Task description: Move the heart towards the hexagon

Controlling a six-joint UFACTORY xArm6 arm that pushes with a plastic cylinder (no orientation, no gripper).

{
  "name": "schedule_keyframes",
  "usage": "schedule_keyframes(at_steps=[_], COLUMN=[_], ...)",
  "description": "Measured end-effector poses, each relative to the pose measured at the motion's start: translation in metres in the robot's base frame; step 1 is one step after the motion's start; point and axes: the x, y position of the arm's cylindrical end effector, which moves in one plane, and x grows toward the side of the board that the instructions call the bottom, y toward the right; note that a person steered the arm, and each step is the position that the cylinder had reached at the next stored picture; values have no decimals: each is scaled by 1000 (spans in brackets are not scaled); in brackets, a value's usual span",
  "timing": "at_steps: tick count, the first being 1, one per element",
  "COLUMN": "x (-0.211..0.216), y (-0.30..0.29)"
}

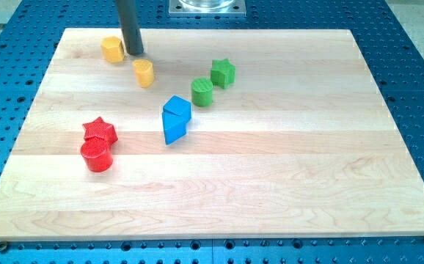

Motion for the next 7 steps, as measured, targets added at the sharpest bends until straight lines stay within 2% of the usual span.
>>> schedule_keyframes(at_steps=[1, 2, 3, 5, 7], x=[15, 28, 66, 91, 63], y=[47, 49, 49, 49, 20])
